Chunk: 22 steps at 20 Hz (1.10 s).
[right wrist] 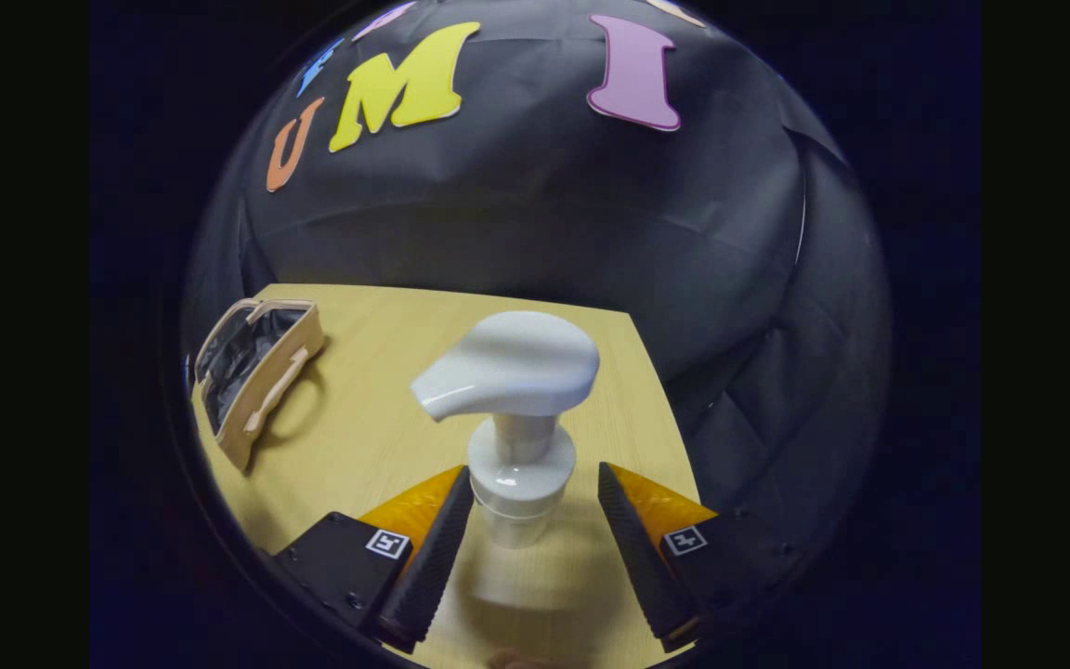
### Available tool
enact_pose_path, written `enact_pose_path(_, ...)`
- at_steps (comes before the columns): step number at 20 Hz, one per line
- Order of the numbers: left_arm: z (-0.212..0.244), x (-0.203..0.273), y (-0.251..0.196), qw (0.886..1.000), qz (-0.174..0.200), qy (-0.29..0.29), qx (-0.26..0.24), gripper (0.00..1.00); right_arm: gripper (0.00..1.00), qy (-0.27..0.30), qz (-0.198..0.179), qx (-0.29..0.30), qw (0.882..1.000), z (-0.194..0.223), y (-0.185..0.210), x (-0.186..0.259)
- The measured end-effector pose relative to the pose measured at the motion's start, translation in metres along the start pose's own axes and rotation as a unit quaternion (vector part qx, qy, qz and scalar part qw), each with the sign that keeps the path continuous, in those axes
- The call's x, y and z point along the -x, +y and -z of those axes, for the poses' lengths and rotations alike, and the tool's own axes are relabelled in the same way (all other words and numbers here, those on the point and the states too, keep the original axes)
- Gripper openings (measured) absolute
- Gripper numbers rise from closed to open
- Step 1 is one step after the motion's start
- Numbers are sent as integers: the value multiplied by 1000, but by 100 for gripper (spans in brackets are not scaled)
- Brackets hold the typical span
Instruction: First open the suitcase, pack the skin care products into it, and then close the suitcase.
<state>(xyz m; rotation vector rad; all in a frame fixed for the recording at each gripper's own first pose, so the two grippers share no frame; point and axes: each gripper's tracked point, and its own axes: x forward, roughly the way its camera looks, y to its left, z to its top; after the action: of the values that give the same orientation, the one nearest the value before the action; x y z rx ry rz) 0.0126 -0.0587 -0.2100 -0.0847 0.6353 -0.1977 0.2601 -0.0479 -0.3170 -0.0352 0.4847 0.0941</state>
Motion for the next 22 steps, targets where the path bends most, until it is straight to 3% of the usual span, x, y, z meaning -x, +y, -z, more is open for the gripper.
enact_pose_path(1,0,10,12,1000,-10,-3,1,53,80,0,4,1,1000,-1,2,0)
enact_pose_path(5,-11,36,58,999,-34,-14,31,52,52,3,19,-6,1000,2,6,5)
enact_pose_path(8,-26,41,94,998,-48,-25,22,52,49,20,30,-15,999,10,13,21)
enact_pose_path(14,-60,20,168,997,-62,-40,-4,52,49,15,9,-15,1000,6,53,97)
enact_pose_path(18,-62,-26,209,997,-79,-5,-11,53,48,23,-16,-80,996,9,95,153)
enact_pose_path(22,-38,-75,220,996,-72,52,0,52,49,10,-18,-46,999,14,129,197)
